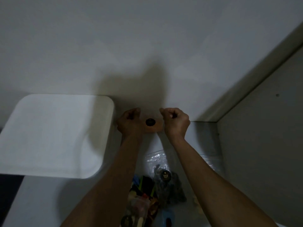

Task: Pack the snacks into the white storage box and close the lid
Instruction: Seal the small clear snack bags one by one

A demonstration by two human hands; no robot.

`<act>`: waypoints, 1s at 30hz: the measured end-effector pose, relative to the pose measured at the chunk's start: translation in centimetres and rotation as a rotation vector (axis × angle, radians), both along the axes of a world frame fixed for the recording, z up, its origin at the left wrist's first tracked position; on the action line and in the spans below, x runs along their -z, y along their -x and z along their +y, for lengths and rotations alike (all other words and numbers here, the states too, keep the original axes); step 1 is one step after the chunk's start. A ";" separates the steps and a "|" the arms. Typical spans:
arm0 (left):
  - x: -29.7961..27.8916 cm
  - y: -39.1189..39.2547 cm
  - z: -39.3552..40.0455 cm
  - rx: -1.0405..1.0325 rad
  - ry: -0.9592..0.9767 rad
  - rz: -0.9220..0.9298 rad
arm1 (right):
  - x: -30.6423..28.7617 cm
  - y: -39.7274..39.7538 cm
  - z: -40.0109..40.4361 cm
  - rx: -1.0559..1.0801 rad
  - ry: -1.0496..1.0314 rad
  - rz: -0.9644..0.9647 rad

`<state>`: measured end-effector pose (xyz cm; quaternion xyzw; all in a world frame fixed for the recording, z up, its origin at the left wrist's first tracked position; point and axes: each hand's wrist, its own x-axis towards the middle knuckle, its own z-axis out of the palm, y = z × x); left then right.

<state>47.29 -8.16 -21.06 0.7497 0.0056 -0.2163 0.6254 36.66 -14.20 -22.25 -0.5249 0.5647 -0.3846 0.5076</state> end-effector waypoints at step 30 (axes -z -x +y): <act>2.0 8.2 28.8 0.626 -0.565 -0.073 | 1.0 10.4 27.0 -0.395 -0.206 0.399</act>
